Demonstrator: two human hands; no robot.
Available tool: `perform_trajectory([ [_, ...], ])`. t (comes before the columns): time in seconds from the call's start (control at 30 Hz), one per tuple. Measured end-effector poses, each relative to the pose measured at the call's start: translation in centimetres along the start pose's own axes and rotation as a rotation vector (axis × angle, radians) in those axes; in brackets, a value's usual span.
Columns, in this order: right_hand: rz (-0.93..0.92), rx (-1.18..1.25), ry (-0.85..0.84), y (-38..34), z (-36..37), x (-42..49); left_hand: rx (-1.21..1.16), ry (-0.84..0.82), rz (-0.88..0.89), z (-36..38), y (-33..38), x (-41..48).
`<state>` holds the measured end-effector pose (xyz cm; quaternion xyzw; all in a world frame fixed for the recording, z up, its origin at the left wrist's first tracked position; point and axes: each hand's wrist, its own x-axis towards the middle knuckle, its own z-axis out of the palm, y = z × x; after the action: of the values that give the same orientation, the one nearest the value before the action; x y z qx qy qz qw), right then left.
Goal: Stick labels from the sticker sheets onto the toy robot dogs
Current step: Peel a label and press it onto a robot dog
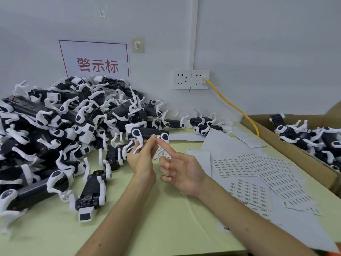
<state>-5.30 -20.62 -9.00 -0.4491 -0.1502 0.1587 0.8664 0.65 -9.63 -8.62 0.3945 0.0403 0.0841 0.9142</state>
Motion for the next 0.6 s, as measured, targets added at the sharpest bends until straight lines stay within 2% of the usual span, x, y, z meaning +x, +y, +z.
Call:
perform_trajectory([
  [0.6, -0.008, -0.02, 0.05, -0.17, 0.07, 0.02, -0.018, 0.066, 0.014, -0.31, -0.45, 0.37],
])
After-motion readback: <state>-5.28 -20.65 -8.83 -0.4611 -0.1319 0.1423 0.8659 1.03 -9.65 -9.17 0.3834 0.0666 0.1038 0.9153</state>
